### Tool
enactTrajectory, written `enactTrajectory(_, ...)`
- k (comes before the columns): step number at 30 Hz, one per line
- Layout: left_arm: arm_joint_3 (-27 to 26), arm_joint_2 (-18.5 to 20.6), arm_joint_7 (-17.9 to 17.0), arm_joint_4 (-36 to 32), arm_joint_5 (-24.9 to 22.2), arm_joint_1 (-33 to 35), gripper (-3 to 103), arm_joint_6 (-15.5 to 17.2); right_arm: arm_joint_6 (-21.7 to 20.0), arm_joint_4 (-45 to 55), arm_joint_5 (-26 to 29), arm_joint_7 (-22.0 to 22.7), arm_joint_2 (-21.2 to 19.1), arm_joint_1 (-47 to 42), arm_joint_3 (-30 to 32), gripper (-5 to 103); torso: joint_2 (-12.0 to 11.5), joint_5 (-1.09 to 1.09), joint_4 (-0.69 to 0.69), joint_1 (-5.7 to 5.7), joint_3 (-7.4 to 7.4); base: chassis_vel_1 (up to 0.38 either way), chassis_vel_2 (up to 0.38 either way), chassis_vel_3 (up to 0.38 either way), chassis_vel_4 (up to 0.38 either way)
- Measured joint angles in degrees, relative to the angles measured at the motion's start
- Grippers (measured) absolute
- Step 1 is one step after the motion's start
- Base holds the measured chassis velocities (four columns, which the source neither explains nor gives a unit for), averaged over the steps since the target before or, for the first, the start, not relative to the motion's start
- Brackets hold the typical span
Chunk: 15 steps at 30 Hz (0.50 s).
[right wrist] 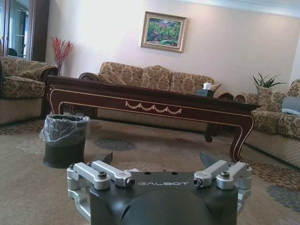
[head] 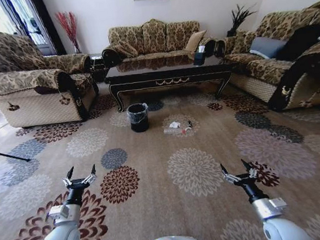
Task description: Move to the front of the table and pick up the trash from the floor, then place it into the trash bin.
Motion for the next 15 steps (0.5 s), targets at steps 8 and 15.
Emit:
enactTrajectory(8,0.2,-0.1,0.0,0.0,0.4,0.1,100,0.0,0.0,0.0,-0.1,0.0,-0.1,0.1,-0.2,100,0.0,0.0,0.0,0.0,0.02,-0.144,0.152,0.148,-0.146)
enactTrajectory(15,0.3,-0.2,0.0,-0.1,0.7,0.0,100,0.0,0.0,0.0,0.0,0.1,-0.2,0.1,-0.1,100,0.0,0.0,0.0,0.0,0.02,-0.172,0.169,0.177,-0.172)
